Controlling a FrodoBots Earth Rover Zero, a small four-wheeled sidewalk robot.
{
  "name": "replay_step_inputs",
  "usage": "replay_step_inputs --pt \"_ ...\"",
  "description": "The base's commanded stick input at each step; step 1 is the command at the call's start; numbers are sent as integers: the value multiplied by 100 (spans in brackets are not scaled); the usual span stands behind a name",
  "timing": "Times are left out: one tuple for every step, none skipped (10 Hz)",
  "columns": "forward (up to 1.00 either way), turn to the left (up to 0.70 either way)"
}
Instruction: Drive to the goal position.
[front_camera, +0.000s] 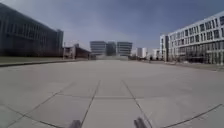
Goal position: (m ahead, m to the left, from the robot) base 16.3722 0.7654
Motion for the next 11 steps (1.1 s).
replay_step_inputs --pt "100 0" --pt "100 -3" --pt "100 -36" --pt "100 -40" --pt "100 -34" --pt "100 -8" --pt "100 0" --pt "100 0" --pt "100 0" --pt "100 0" --pt "100 0"
